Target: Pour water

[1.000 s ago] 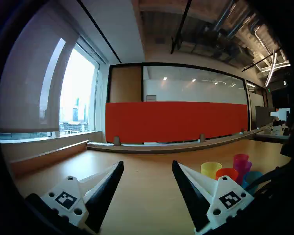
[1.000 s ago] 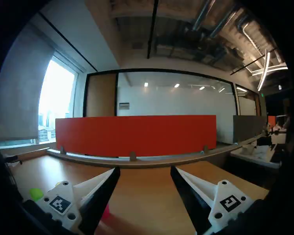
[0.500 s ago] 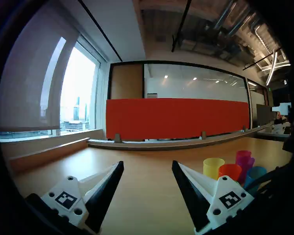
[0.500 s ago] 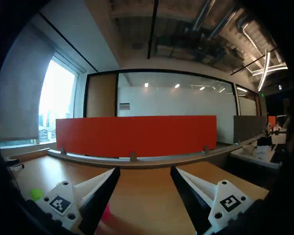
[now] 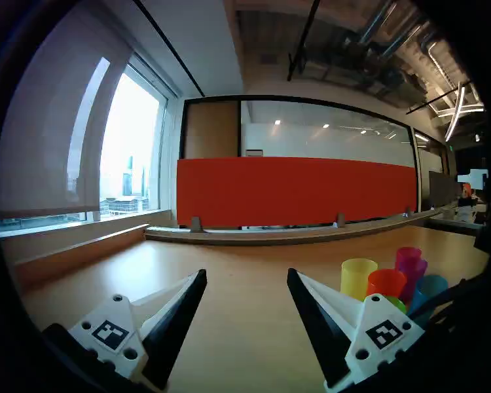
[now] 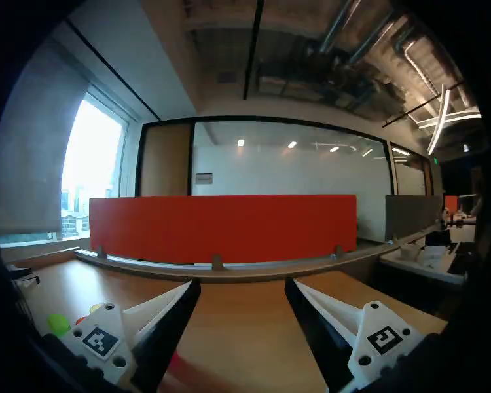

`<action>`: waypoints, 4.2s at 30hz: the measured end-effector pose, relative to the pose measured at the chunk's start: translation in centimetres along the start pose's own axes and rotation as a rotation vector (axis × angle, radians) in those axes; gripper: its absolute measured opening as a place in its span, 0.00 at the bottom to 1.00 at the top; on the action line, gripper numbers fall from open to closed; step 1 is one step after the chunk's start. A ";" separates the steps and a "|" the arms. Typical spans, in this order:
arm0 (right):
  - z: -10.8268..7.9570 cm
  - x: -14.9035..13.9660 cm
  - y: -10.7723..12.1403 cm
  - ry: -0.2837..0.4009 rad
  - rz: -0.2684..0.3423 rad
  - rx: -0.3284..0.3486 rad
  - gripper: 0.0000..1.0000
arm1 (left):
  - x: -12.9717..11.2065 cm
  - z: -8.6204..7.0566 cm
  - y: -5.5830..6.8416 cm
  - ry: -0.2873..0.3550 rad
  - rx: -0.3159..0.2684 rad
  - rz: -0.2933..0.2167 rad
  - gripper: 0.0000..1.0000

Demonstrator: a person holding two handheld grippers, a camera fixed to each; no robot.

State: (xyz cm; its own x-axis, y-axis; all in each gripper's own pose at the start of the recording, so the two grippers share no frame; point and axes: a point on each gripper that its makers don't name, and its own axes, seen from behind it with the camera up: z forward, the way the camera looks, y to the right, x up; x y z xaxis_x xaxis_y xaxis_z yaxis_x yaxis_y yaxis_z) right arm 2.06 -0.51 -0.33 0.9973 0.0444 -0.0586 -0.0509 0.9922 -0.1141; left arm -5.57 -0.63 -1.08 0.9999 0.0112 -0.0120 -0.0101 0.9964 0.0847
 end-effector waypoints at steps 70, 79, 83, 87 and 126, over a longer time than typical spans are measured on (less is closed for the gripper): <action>0.1 -8.8 0.2 -0.024 -0.013 0.045 0.99 | -0.3 0.1 0.2 -0.016 -0.017 0.002 0.92; 0.2 -9.7 0.3 -0.044 -0.019 0.044 0.99 | -0.3 0.0 0.2 -0.016 -0.017 0.002 0.91; 0.2 -9.9 0.4 -0.046 -0.018 0.042 0.99 | -0.3 0.0 0.2 -0.016 -0.017 0.002 0.92; 0.2 -10.3 0.5 -0.049 -0.019 0.041 1.00 | -0.3 0.0 0.2 -0.016 -0.017 0.002 0.92; 0.2 -10.5 1.1 -0.067 -0.011 0.038 1.00 | -0.3 0.0 0.2 -0.016 -0.016 0.002 0.92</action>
State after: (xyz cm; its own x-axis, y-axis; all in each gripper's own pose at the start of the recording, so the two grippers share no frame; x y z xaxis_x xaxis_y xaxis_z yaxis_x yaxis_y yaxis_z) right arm -8.47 0.16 0.37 0.9992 0.0399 0.0092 -0.0391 0.9963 -0.0770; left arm -5.82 -0.43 -1.05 0.9999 0.0121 0.0041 -0.0124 0.9976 0.0686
